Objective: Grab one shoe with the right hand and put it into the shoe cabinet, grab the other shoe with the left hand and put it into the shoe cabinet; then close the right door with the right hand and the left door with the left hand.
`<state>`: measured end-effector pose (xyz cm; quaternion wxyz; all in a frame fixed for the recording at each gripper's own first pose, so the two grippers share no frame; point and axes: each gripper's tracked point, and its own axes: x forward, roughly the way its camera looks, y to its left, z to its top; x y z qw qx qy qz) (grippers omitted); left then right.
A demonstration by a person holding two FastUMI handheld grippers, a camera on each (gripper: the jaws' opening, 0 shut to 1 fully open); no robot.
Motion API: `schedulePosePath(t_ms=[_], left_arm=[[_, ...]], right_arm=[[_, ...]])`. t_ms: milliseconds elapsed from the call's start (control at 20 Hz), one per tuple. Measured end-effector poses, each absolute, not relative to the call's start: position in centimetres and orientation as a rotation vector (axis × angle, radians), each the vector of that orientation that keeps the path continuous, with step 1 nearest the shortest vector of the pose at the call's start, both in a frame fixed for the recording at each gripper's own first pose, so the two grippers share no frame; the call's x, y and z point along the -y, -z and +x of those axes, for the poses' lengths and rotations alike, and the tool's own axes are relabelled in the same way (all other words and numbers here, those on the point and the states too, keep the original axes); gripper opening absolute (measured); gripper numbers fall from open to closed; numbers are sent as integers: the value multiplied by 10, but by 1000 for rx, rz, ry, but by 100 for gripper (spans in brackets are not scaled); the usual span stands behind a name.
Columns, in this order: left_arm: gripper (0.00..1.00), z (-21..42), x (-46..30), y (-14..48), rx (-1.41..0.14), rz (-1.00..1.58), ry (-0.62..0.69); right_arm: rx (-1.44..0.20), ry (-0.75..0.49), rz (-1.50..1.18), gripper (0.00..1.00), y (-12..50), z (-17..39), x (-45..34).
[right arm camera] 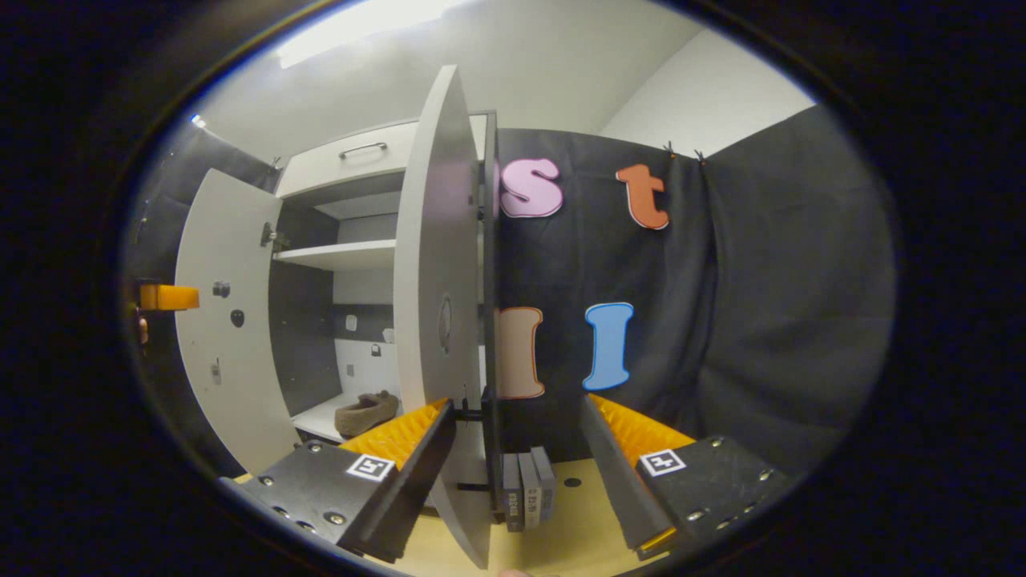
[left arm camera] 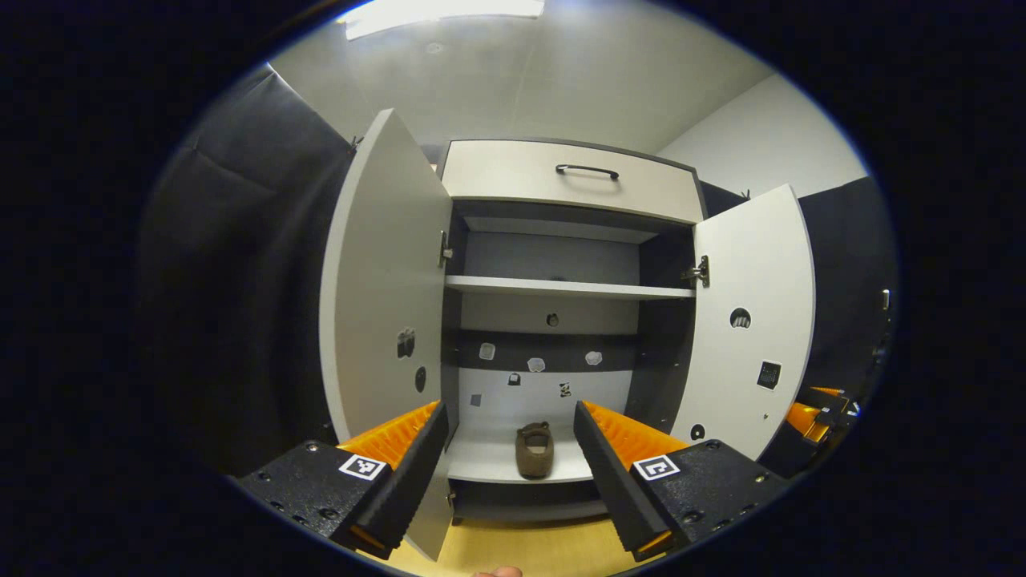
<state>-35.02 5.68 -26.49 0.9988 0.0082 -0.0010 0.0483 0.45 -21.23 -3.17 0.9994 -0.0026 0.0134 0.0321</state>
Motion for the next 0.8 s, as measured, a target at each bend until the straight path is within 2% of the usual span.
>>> schedulePosePath(t_ms=[100,200,300,350,500,550,800], left_arm=[[96,-358,-65,262,8,18,-116],[93,-365,-73,262,2,13,-126],[96,-371,-83,261,5,9,-141],[96,-376,-89,260,9,7,-153],[96,-385,-114,262,3,9,-199],[93,-388,-123,261,3,10,-215],[96,-406,-164,259,15,-3,-294]], right_arm=[[-27,-98,-12,92,31,7,196],[-31,-139,1,95,32,8,179],[-29,-168,0,95,33,10,164],[-29,-180,-3,93,33,11,157],[-35,-212,4,96,35,14,143],[-36,-218,7,96,35,14,137],[-45,-241,-4,96,37,17,133]])
